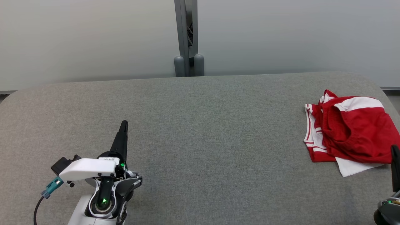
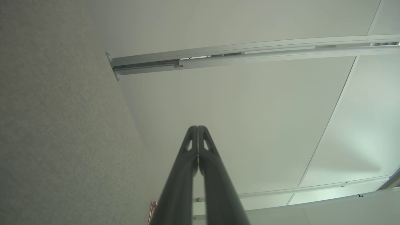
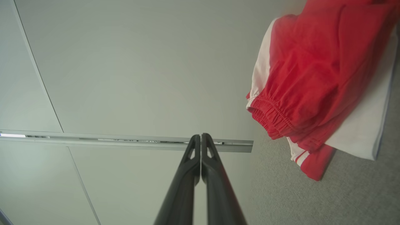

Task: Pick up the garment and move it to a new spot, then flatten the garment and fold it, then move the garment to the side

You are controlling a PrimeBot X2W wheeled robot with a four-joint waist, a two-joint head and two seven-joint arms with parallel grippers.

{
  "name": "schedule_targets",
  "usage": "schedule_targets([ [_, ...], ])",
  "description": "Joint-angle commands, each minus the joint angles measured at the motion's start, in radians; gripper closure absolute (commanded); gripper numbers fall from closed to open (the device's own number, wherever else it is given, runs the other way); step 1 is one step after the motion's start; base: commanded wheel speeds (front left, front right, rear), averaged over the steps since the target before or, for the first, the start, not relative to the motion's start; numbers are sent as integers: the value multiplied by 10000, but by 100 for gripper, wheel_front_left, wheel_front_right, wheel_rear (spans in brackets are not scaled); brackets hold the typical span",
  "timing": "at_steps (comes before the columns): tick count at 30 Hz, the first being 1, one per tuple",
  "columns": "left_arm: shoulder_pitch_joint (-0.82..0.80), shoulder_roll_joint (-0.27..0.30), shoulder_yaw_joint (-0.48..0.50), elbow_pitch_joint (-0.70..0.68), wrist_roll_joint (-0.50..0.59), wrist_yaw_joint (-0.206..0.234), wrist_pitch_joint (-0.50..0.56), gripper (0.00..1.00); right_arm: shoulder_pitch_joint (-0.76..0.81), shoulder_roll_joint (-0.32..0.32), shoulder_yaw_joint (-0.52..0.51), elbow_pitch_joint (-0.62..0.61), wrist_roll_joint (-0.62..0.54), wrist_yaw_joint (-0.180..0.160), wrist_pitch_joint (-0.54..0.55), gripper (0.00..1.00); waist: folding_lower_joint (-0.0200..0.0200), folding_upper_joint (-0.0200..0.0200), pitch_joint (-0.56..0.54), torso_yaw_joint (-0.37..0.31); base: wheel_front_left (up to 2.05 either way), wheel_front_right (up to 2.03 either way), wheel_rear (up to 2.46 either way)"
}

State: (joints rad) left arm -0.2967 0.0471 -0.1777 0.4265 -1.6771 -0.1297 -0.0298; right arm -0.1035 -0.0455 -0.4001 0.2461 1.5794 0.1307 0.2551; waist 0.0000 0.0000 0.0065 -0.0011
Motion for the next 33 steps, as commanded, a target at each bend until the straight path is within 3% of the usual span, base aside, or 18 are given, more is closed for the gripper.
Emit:
schedule_targets([
  [1,-159,58,6,2,-22,-36,13,100,-78,-88,-14,20,60,0,23,100,0,0,0,1,0,0,0],
  [33,-159,58,6,-1,-22,-36,13,100,-78,-90,-10,20,61,0,24,100,0,0,0,1,0,0,0],
])
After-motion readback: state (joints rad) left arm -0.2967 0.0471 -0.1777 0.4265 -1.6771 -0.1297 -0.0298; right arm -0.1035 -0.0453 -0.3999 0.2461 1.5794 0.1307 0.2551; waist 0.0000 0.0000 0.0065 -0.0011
